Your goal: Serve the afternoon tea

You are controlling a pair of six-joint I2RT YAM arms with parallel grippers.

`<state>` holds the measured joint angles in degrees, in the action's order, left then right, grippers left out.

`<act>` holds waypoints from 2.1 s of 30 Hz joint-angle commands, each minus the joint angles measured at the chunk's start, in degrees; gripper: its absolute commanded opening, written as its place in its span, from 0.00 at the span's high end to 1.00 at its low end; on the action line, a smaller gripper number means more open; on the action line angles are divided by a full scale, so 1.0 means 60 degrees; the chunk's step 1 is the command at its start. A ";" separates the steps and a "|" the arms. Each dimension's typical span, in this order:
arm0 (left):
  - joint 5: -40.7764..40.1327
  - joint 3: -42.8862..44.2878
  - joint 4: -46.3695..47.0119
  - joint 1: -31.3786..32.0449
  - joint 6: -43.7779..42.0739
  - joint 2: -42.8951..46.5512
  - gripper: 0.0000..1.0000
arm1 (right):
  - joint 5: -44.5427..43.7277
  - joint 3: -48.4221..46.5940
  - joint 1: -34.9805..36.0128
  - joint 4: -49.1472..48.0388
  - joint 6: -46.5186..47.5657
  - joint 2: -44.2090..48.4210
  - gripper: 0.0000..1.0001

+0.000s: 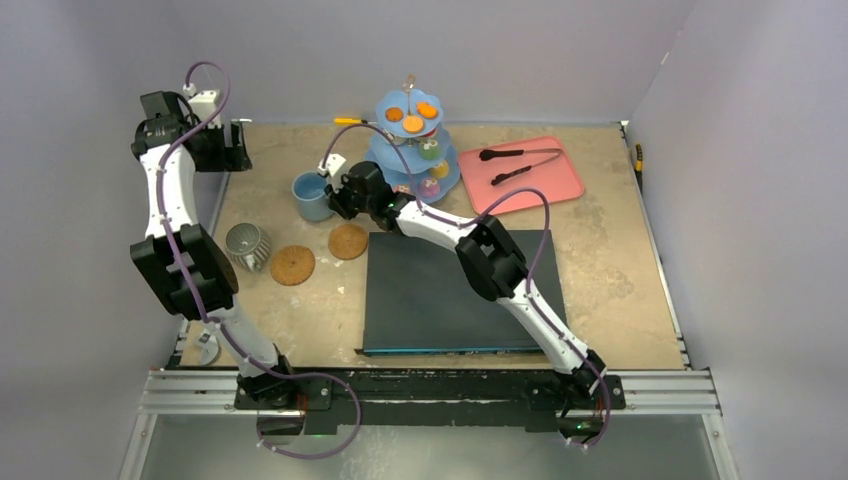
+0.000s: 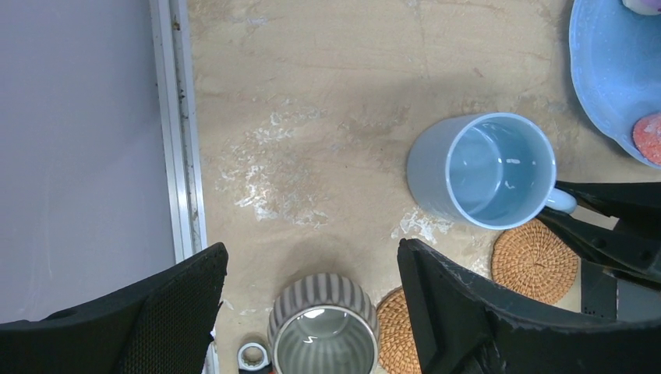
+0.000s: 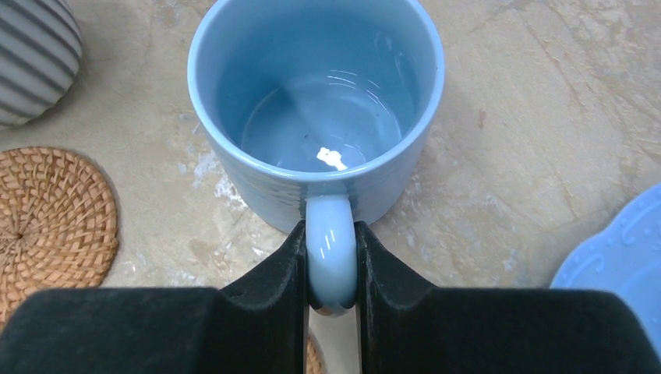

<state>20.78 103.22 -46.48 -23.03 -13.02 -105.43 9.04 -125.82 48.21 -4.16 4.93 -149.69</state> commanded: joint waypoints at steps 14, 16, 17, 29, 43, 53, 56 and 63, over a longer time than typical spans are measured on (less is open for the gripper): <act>-0.0047 0.0185 -0.0134 -0.0276 0.0069 0.0698 0.19 | -0.0327 0.2425 0.0153 -0.2694 -0.0207 0.3501 1.00; -0.0029 0.0173 -0.0134 -0.0279 0.0060 0.0714 0.19 | -0.0575 0.2816 0.0241 -0.2645 -0.0139 0.3771 1.00; -0.0014 0.0168 -0.0134 -0.0280 0.0060 0.0726 0.19 | -0.0742 0.3029 0.0286 -0.2633 -0.0134 0.3913 1.00; 0.0076 0.0261 -0.0185 -0.0294 0.0072 0.0826 0.19 | -0.3910 0.5431 0.1446 -0.3105 -0.0684 0.5033 1.00; 0.0126 0.0243 -0.0236 -0.0308 0.0002 0.0915 0.19 | -0.5627 0.6831 0.2003 -0.3770 -0.1888 0.5664 1.00; 0.0338 0.0451 -0.0212 -0.0337 0.0106 0.0896 0.19 | -0.6076 0.6847 0.2402 -0.3288 -0.2601 0.5686 1.00; 0.0442 0.0381 -0.0263 -0.0338 0.0139 0.0906 0.19 | -0.6395 0.6756 0.2521 -0.3010 -0.2814 0.5445 1.00; 0.0325 0.0280 -0.0325 -0.0361 -0.0069 0.1050 0.18 | -0.7018 0.6299 0.2525 -0.2509 -0.3457 0.4993 1.00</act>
<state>21.85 103.50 -48.36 -24.38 -12.67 -102.30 -28.01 -81.91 63.48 -14.24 -11.99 -119.96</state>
